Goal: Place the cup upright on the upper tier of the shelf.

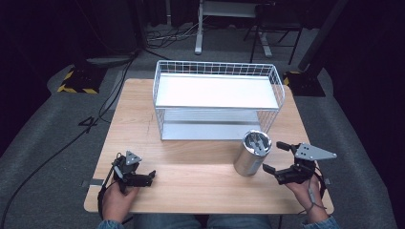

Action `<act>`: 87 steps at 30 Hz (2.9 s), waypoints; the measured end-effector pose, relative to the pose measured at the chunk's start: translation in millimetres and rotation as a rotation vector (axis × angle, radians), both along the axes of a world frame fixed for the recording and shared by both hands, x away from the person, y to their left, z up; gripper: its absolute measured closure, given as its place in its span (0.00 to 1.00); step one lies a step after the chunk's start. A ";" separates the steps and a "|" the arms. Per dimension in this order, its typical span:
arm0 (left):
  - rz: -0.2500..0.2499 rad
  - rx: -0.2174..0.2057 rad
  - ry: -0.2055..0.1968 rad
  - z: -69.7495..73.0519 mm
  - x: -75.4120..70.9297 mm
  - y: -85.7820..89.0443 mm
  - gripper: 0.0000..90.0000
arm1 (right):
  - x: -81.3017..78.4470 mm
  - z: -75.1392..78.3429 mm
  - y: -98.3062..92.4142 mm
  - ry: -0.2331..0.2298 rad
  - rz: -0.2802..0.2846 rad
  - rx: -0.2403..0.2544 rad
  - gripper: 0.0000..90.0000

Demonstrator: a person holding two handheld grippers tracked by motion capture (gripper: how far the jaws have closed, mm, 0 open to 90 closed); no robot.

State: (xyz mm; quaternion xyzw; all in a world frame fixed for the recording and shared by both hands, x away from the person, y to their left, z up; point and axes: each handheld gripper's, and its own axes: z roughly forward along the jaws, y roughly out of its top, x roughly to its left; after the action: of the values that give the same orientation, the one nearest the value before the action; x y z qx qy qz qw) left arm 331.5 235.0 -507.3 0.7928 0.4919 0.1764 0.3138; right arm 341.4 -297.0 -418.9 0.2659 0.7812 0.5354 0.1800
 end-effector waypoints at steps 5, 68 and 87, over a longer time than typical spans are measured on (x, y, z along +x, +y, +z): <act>-0.002 0.001 0.002 0.1 -0.7 0.1 0.01 | 11.6 -5.0 14.5 0.019 0.032 0.002 0.00; -0.002 -0.001 0.001 0.0 -0.6 0.0 0.01 | 39.5 1.3 46.4 0.004 0.058 -0.035 0.04; -0.001 -0.001 0.001 0.0 -0.6 0.0 0.01 | 47.1 65.3 45.0 -0.016 0.074 -0.049 0.04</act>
State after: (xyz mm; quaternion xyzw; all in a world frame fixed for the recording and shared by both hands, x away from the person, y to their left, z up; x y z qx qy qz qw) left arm 330.9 234.9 -507.3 0.7931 0.4916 0.1753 0.3140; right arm 388.5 -252.0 -353.6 0.2282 0.8020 0.5244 0.1727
